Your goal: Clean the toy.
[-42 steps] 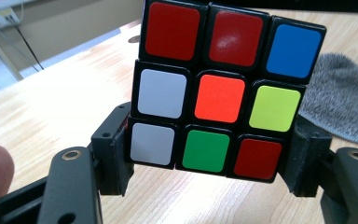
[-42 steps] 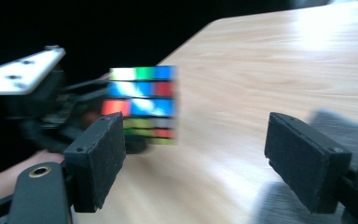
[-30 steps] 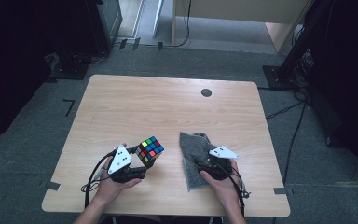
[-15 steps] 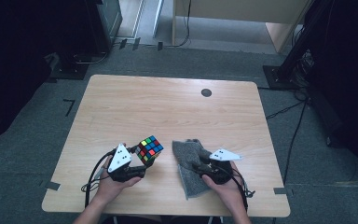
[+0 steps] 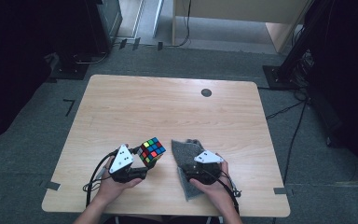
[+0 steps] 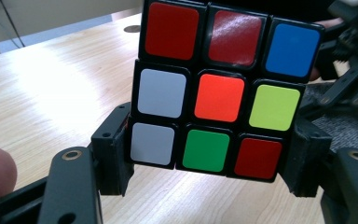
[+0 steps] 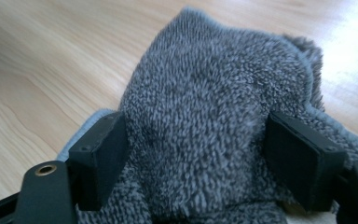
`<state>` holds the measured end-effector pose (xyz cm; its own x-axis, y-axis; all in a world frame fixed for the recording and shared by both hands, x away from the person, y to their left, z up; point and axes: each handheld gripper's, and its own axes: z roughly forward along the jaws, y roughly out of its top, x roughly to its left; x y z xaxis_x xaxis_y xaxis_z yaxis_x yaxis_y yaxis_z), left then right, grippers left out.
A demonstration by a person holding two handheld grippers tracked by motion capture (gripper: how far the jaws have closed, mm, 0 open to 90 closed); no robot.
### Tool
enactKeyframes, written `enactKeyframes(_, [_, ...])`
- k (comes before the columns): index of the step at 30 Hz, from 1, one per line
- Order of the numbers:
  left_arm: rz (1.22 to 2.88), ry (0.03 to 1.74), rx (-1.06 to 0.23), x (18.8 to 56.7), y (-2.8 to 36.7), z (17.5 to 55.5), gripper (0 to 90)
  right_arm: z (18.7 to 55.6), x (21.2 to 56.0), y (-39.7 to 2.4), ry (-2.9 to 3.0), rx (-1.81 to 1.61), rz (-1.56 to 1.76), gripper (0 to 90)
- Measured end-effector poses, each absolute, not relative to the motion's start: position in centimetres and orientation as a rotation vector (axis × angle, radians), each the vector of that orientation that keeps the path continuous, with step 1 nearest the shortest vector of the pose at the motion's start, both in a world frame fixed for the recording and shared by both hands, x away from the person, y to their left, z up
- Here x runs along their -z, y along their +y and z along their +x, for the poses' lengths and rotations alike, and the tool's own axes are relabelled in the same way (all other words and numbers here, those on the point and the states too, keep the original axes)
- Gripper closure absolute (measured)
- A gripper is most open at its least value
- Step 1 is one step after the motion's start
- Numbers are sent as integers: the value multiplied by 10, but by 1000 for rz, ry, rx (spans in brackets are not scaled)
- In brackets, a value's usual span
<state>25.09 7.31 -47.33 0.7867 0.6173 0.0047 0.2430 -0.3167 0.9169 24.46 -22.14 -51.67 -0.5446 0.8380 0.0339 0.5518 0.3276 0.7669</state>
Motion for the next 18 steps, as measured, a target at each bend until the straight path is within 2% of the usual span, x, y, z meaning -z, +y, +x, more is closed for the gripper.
enactKeyframes(4, [1901,645,-431,473,72,251,318,246,519,-226,2229,-1057,1270,376])
enactKeyframes(8, [1911,624,-417,474,69,250,319,243,519,-232,2180,-1062,1313,641])
enactKeyframes(10, [1914,615,-410,475,67,249,319,243,518,-237,2166,-1073,1343,712])
enactKeyframes(18, [1973,572,-397,484,58,247,319,231,484,-243,2062,-1396,1277,739])
